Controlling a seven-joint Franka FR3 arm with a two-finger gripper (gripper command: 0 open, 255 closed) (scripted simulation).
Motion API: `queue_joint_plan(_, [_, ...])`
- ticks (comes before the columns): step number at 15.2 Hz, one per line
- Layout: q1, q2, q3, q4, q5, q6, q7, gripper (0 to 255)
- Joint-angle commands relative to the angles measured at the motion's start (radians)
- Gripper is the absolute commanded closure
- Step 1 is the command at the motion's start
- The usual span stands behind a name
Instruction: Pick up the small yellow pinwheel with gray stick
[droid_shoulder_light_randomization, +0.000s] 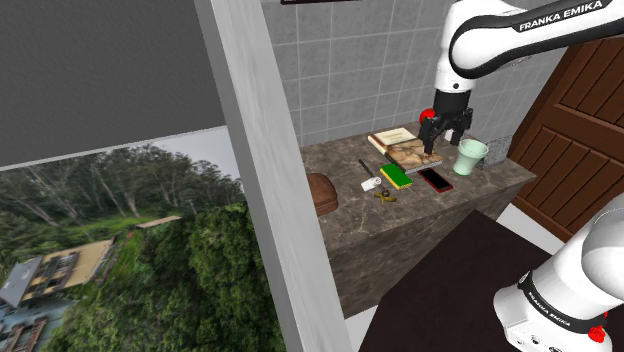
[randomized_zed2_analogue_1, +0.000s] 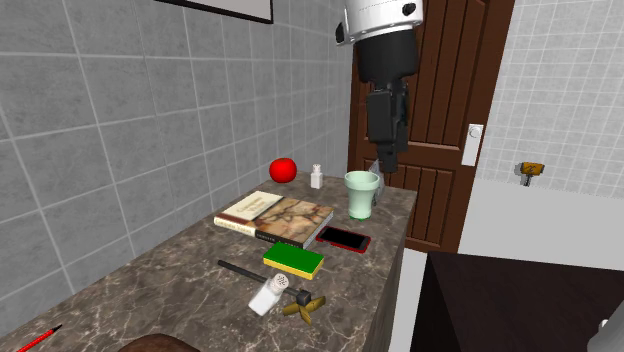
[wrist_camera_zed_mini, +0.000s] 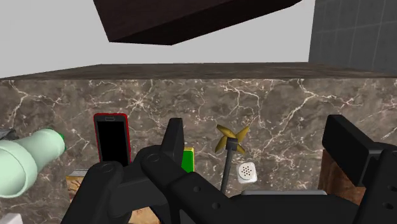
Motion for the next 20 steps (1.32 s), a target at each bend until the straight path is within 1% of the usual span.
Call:
queue_joint_plan(1, [0.001,0.082,-0.01,0.021,0.011,0.065,-0.003,0])
queue_joint_plan(6, [-0.001,0.276,-0.031,0.086,0.047,0.196,-0.024,0])
queue_joint_plan(11, [-0.008,0.476,-0.043,0.186,0.102,0.295,-0.053,0])
queue_joint_plan(15, [-0.023,0.636,-0.041,0.289,0.151,0.351,-0.079,0])
queue_joint_plan(20, [-0.051,0.834,-0.029,0.446,0.208,0.389,-0.104,0])
